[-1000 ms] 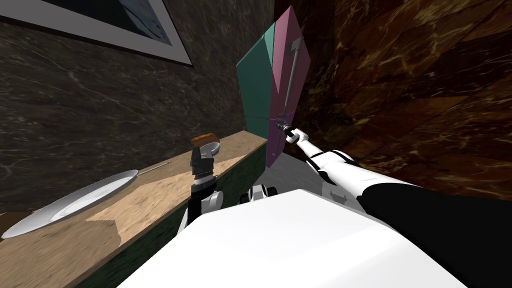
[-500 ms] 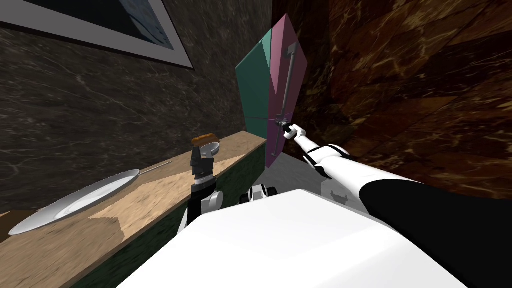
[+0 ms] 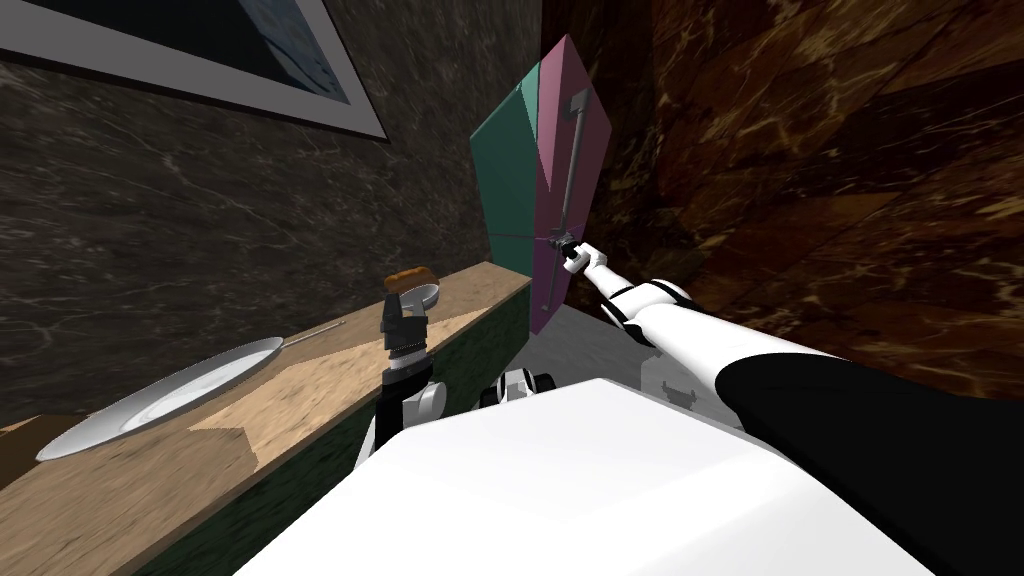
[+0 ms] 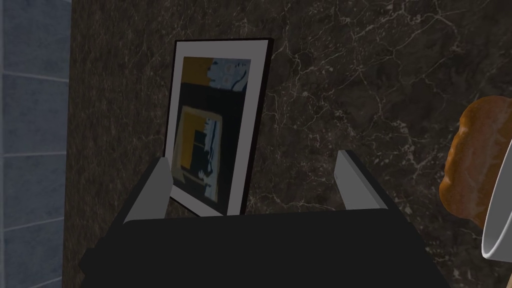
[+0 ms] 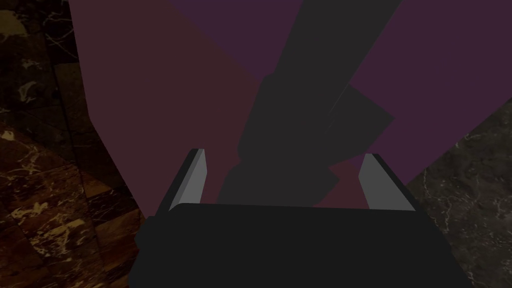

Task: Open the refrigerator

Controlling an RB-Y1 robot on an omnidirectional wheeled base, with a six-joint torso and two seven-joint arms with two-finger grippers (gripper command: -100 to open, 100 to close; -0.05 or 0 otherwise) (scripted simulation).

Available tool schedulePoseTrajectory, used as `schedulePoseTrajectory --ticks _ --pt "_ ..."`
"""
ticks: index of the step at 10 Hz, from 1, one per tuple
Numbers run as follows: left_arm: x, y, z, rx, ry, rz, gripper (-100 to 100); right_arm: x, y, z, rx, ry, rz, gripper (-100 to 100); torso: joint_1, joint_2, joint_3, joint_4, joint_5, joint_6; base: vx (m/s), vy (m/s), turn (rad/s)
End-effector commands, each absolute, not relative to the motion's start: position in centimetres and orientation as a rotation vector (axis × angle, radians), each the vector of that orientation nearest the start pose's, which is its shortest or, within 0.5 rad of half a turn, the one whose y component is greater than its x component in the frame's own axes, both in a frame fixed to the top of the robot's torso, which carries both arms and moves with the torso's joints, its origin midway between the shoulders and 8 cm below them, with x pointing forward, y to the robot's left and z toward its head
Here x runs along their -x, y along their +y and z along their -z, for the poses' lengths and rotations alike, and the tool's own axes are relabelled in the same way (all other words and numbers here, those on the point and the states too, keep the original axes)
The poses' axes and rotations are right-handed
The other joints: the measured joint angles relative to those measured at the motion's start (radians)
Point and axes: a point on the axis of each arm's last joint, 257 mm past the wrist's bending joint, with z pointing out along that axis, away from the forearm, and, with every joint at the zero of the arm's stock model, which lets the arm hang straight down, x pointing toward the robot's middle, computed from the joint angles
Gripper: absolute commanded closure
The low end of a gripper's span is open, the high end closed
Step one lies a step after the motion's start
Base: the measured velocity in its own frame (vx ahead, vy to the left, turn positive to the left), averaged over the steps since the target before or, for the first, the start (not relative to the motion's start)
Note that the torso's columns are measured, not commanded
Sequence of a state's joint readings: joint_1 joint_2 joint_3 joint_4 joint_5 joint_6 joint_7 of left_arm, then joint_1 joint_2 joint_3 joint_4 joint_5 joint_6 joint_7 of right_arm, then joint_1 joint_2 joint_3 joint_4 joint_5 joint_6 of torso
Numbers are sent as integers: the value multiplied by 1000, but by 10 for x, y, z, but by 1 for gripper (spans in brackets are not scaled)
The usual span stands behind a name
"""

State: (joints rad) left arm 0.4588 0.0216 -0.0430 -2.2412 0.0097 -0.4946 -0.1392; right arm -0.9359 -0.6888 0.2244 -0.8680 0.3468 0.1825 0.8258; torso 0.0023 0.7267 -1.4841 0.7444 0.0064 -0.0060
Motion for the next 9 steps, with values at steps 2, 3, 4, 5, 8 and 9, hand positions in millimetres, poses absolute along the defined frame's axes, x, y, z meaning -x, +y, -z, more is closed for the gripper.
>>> schedulePoseTrajectory --ticks 2,3,4,5,8,9 --pt "-358 261 -19 604 665 1236 0 -743 -394 -81 136 1426 418 -100 0 -2 -1 1 1 0 -18 -4 -3" --pt "-358 261 -19 604 665 1236 0 -743 -394 -81 136 1426 418 -100 0 0 0 2 1 0 -2 -5 -13" --pt "-358 261 -19 604 665 1236 0 -743 -394 -81 136 1426 418 -100 1 0 0 2 1 0 -10 0 -15" --pt "-358 261 -19 604 665 1236 0 -747 -391 -85 150 1438 451 -100 0 -2 -1 4 2 -2 -18 -6 12" --pt "-358 261 -19 604 665 1236 0 -747 -391 -87 150 1436 450 -100 -1 -2 -1 5 2 0 -7 -8 2" --pt "-358 261 -19 604 665 1236 0 -747 -391 -87 150 1436 450 -100 -1 -3 -2 5 2 0 -8 2 -8"
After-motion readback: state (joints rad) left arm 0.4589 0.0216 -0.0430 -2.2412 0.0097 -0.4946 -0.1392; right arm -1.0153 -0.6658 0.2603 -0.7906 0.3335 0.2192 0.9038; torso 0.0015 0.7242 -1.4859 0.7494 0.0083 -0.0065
